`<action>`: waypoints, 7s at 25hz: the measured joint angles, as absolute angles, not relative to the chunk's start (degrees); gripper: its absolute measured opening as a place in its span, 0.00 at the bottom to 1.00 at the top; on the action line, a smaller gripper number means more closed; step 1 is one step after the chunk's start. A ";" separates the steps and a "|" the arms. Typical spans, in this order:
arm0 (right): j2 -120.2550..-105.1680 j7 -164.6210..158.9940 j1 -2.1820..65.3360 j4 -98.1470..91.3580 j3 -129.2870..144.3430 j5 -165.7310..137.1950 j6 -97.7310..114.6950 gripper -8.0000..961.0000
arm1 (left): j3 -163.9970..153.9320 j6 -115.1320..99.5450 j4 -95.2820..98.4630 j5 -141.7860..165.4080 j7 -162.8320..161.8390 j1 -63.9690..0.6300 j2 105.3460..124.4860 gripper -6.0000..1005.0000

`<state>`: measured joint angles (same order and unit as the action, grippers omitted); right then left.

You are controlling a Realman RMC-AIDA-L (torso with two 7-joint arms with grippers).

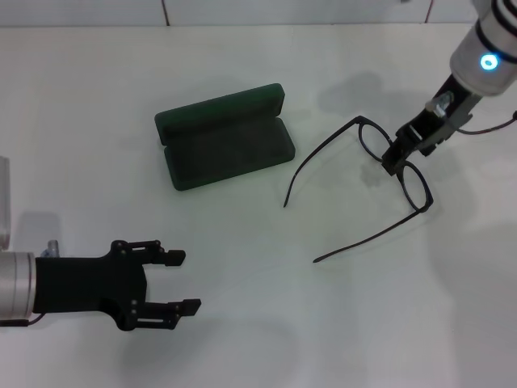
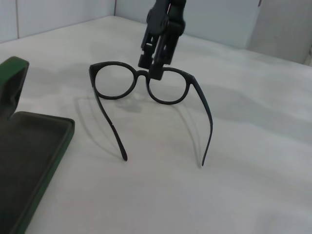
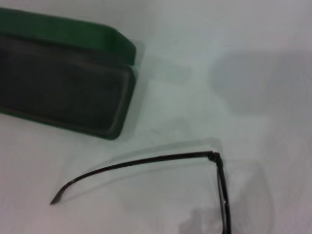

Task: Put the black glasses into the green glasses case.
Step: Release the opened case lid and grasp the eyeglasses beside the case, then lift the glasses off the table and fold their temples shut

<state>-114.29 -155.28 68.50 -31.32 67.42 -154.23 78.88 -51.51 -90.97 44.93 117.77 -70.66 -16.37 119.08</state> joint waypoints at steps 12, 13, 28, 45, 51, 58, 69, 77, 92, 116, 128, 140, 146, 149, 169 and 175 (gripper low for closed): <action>-115.49 -155.17 66.91 -31.86 68.18 -153.79 74.82 0.57 | -51.52 -90.91 44.89 117.78 -70.66 -16.17 119.08 0.78; -115.54 -155.11 66.80 -31.95 68.31 -153.73 74.76 0.57 | -51.52 -90.89 44.86 117.78 -70.66 -16.20 119.05 0.78; -115.74 -155.04 66.75 -31.40 69.68 -153.74 74.38 0.10 | -51.24 -90.68 43.23 117.69 -69.34 -16.70 118.91 0.78; -112.45 -144.75 51.23 -53.37 57.38 -140.68 83.29 0.08 | -51.50 -95.09 38.63 113.44 -69.86 -18.13 119.48 0.77; -112.24 -134.68 46.72 -53.39 54.65 -126.09 78.58 0.08 | -51.43 -95.11 31.57 113.26 -68.94 -22.28 119.59 0.69; -115.39 -115.33 43.68 -45.37 54.28 -106.57 73.41 0.08 | -51.20 -92.51 19.93 108.29 -66.77 -29.57 119.67 0.50; -115.62 -104.22 44.02 -26.75 55.02 -88.45 76.32 0.08 | -51.41 -88.80 13.88 98.43 -64.86 -33.83 120.23 0.06; -115.91 -103.16 44.47 -23.92 58.58 -88.49 75.94 0.08 | -51.53 -90.62 14.06 97.90 -64.95 -34.35 120.14 0.00; -116.02 -100.07 44.11 -23.81 65.87 -88.82 75.33 0.07 | -51.47 -93.09 15.22 97.83 -66.58 -36.70 119.75 0.01; -115.42 -97.17 42.93 -24.41 65.80 -88.31 79.74 0.07 | -51.56 -93.07 16.64 97.85 -68.90 -37.34 119.55 0.01; -115.37 -97.12 41.61 -24.04 65.36 -88.48 82.23 0.07 | -49.65 -93.04 18.27 96.61 -69.05 -35.49 119.39 0.01; -115.49 -97.12 41.30 -24.15 65.84 -88.63 83.68 0.07 | -49.66 -93.08 18.28 96.33 -68.79 -35.65 119.44 0.01; -115.38 -97.05 40.09 -24.69 63.45 -88.33 82.96 0.07 | -49.66 -93.09 18.28 96.31 -68.75 -35.36 119.48 0.01; -114.99 -96.46 39.05 -24.94 59.78 -88.43 82.81 0.07 | -49.66 -93.24 18.51 96.27 -68.88 -34.84 119.35 0.02; -111.66 -88.62 33.71 -24.59 56.53 -96.65 84.91 0.08 | -49.83 -95.02 20.95 91.03 -69.97 -32.68 118.32 0.02; -113.82 -88.47 37.73 -25.03 56.52 -101.78 81.27 0.07 | -50.17 -95.10 20.61 91.87 -69.96 -32.62 118.74 0.02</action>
<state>-113.82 -88.47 37.73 -25.03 56.52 -101.78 81.27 -50.17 -95.10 20.61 91.87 -69.96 -32.62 118.74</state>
